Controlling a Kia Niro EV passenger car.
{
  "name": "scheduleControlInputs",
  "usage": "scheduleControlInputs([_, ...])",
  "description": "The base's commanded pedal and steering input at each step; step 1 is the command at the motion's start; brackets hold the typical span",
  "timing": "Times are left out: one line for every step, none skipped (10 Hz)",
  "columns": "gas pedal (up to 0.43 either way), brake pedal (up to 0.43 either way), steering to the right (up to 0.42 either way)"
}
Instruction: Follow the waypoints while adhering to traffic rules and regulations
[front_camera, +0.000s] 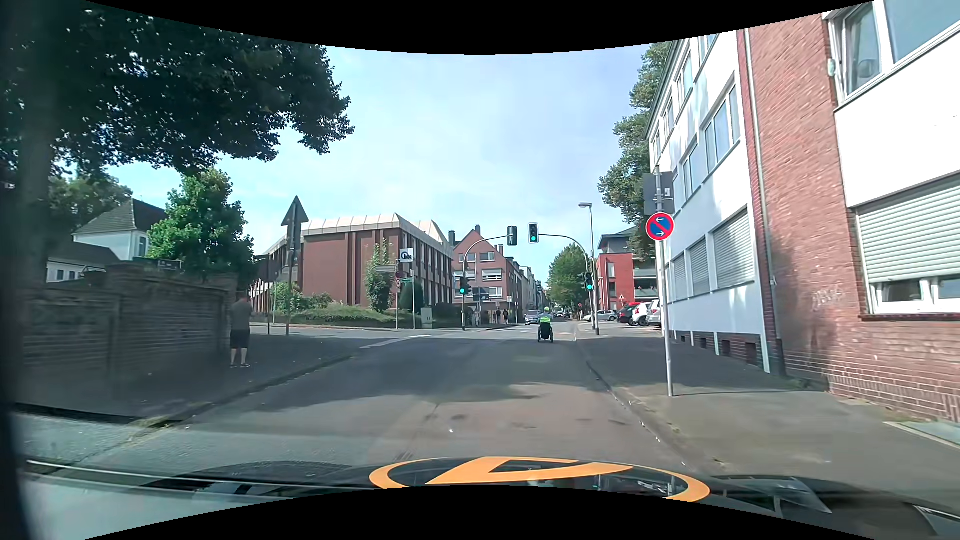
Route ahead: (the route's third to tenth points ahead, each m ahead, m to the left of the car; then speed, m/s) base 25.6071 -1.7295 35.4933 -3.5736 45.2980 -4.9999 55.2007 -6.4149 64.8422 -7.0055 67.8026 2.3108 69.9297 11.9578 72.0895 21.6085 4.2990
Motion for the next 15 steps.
scheduleControlInputs([0.067, 0.0, 0.005])
scheduleControlInputs([0.067, 0.0, 0.005])
scheduleControlInputs([0.067, 0.0, 0.007])
scheduleControlInputs([0.067, 0.0, 0.009])
scheduleControlInputs([0.067, 0.0, 0.009])
scheduleControlInputs([0.067, 0.0, 0.009])
scheduleControlInputs([0.067, 0.0, 0.012])
scheduleControlInputs([0.067, 0.0, 0.014])
scheduleControlInputs([0.067, 0.0, 0.016])
scheduleControlInputs([0.067, 0.0, 0.019])
scheduleControlInputs([0.067, 0.0, 0.021])
scheduleControlInputs([0.067, 0.0, 0.022])
scheduleControlInputs([0.067, 0.0, 0.024])
scheduleControlInputs([0.067, 0.0, 0.025])
scheduleControlInputs([0.067, 0.0, 0.028])
